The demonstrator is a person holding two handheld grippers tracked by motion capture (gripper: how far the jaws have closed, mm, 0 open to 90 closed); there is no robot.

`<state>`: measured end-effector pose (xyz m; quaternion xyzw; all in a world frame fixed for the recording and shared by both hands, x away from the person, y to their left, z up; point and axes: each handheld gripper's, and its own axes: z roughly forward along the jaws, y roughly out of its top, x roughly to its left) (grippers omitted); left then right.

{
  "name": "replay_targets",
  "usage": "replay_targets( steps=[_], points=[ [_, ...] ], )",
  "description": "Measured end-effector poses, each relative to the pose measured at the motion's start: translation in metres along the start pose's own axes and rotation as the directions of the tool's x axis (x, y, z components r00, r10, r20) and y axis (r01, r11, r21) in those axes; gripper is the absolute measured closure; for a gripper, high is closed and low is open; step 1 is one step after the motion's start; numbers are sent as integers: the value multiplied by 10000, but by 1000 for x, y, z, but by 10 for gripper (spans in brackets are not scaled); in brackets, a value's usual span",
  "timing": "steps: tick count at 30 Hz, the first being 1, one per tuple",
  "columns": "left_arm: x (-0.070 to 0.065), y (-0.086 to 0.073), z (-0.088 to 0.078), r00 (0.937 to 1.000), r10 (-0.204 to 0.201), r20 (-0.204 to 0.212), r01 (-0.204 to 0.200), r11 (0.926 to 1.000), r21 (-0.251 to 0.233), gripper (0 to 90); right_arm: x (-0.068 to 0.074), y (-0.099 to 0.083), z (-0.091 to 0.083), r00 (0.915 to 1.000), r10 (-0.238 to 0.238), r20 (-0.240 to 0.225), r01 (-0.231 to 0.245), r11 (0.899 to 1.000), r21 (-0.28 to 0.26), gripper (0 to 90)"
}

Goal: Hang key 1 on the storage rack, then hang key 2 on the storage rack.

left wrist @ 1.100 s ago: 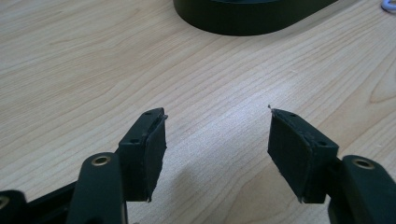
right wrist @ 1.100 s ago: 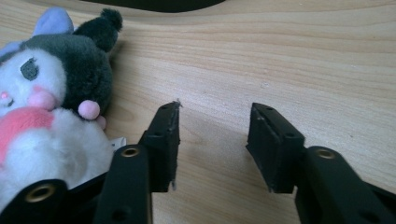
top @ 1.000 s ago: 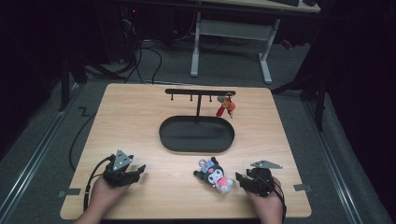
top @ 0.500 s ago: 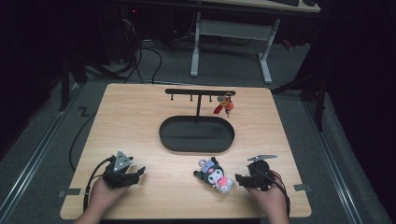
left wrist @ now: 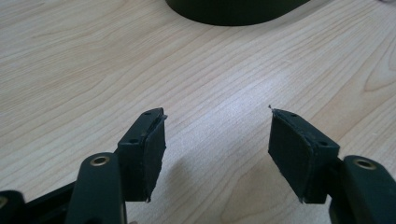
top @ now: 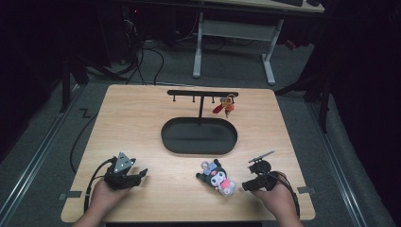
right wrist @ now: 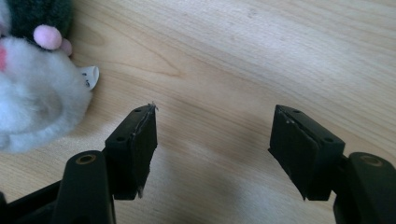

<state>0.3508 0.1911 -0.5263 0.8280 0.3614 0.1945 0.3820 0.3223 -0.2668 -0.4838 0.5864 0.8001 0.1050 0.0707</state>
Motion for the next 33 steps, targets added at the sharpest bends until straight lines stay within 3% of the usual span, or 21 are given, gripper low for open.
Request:
replay_targets(
  steps=[5,10,23,30,33],
  points=[
    [-2,4,3,9999,101,104,-100,9999,-129,366,2,5,-7,9998,-14,207,11,9999,122,313],
    [-7,8,6,9995,264,200,-260,9994,-221,366,12,13,-14,9987,-327,380,316,9990,313,293],
    [-10,12,9,9984,400,399,-391,9990,-221,365,43,29,-31,9961,-871,-106,871,9962,43,258],
    [-12,10,7,9975,624,320,-622,9980,-94,363,57,37,-43,9947,-1006,-224,1002,9948,-173,236],
    [-11,10,6,9981,539,284,-536,9985,-120,363,65,38,-44,9928,-1146,-336,1141,9933,-172,216]
  ],
)
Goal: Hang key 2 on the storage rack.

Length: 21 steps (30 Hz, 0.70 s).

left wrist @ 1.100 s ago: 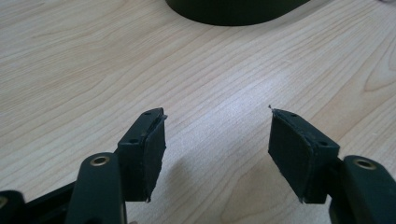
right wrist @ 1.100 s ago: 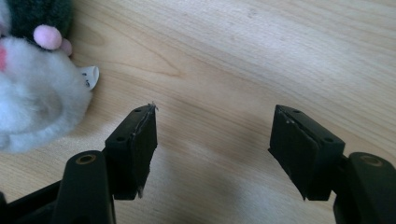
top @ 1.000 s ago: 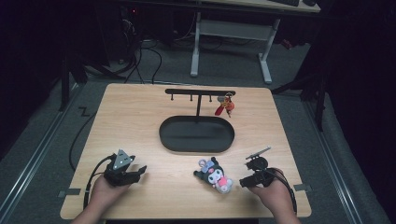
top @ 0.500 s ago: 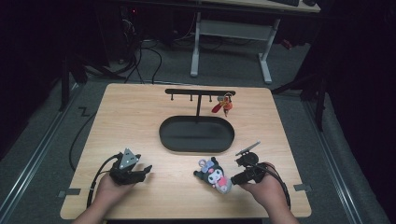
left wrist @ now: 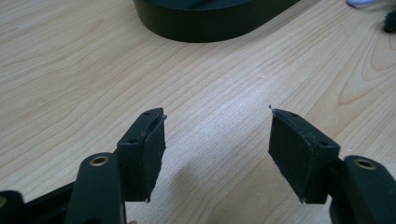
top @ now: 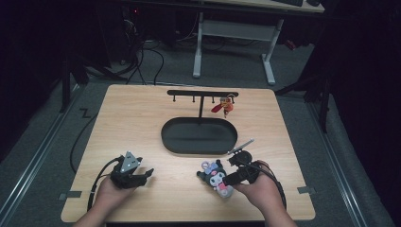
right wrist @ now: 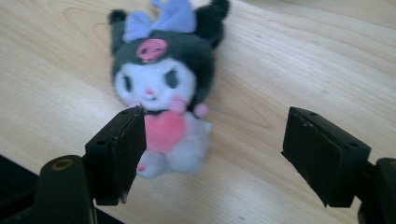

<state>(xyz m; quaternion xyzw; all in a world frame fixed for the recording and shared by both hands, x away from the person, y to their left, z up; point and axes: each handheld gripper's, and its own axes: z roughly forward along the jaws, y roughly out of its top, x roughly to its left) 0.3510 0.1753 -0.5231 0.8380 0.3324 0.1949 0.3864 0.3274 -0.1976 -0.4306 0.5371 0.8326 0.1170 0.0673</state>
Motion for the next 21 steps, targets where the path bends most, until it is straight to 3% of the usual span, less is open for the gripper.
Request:
replay_targets(
  steps=[2,6,13,16,17,21],
  points=[
    [0,0,0,10000,-9,-10,9,10000,15,363,3,0,2,9999,-71,-78,71,10000,1,209],
    [-1,-2,-2,10000,8,-81,-8,10000,61,362,15,-2,21,9985,-394,-391,413,9979,501,184],
    [0,-5,-4,9999,-6,-117,8,9999,141,362,22,-7,42,9970,-566,-525,609,9946,842,180],
    [0,-6,-4,9999,1,-119,1,9999,169,362,25,-9,48,9970,-626,-455,669,9927,1001,202],
    [0,-6,-5,9999,20,-135,-17,9999,170,362,25,-10,50,9958,-833,-387,869,9908,1038,226],
    [0,-7,-5,9999,-14,-140,17,9998,194,361,27,-11,54,9961,-792,-391,828,9912,1034,335]
  ],
)
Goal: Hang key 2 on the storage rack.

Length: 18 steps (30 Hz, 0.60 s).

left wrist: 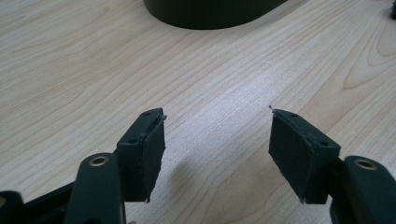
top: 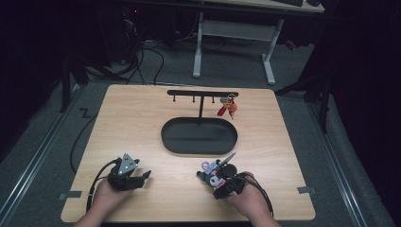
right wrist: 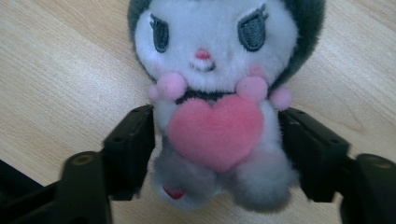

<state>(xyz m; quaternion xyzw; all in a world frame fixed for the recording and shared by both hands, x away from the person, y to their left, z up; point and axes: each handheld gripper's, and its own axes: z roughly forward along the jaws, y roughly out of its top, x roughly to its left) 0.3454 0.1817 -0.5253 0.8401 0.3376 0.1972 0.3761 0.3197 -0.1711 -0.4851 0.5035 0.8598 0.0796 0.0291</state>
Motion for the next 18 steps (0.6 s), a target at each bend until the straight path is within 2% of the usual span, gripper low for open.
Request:
replay_targets(
  steps=[6,10,15,16,18],
  points=[
    [0,-1,-1,10000,-6,-18,6,10000,-21,361,-2,1,1,9999,-112,67,112,9999,18,456],
    [0,0,0,10000,6,-9,-5,10000,21,361,-3,2,-2,9997,-222,42,222,9998,-12,476],
    [-1,0,1,10000,79,53,-80,9999,76,363,-7,3,-15,10000,-15,-45,15,9999,-102,484],
    [-1,0,1,9999,89,54,-89,9999,72,363,-10,4,-17,9998,-184,-98,183,9996,-193,485],
    [-2,0,2,9999,119,63,-119,9999,80,363,-11,5,-23,9999,48,-135,-51,9997,-240,487]
  ],
)
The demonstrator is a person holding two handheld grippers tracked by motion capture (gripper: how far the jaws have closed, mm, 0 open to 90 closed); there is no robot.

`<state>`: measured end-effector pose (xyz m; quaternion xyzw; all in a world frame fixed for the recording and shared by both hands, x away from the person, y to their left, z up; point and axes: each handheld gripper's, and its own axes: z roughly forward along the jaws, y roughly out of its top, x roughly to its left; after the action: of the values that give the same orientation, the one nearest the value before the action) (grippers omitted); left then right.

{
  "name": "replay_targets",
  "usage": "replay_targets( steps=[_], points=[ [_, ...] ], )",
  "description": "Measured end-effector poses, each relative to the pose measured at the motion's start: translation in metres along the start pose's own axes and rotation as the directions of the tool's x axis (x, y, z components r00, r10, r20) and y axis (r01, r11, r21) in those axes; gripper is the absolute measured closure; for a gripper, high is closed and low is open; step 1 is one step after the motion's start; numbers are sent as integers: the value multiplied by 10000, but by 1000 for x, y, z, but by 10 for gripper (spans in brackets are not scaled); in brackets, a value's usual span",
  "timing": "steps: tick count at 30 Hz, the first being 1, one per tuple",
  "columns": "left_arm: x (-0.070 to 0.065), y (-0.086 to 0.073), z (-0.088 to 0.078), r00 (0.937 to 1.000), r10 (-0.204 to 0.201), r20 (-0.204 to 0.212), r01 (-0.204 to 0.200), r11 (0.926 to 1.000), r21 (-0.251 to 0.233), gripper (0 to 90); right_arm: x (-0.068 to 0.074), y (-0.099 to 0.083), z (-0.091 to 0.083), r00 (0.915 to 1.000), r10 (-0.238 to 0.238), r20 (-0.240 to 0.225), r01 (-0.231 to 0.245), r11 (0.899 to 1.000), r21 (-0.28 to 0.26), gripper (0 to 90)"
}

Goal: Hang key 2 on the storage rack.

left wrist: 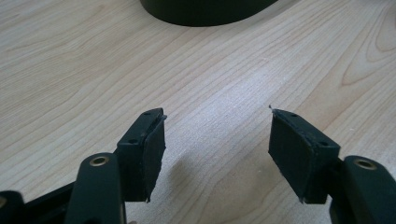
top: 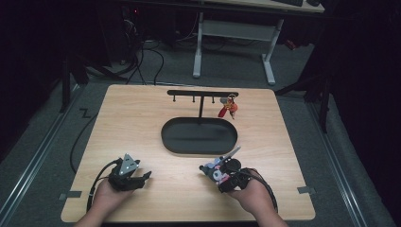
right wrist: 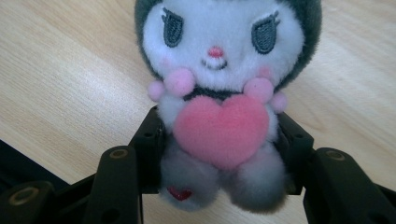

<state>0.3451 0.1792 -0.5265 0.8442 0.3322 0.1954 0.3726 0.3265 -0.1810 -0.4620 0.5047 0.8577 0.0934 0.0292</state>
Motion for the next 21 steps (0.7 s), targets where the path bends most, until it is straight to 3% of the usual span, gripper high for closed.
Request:
replay_targets(
  steps=[10,21],
  points=[
    [1,0,0,10000,20,-5,-20,10000,-5,363,-14,9,-23,9996,235,163,-235,9997,22,488],
    [0,0,0,10000,36,25,-36,10000,33,363,-25,24,-47,9992,347,209,-340,9989,-310,488]
  ],
)
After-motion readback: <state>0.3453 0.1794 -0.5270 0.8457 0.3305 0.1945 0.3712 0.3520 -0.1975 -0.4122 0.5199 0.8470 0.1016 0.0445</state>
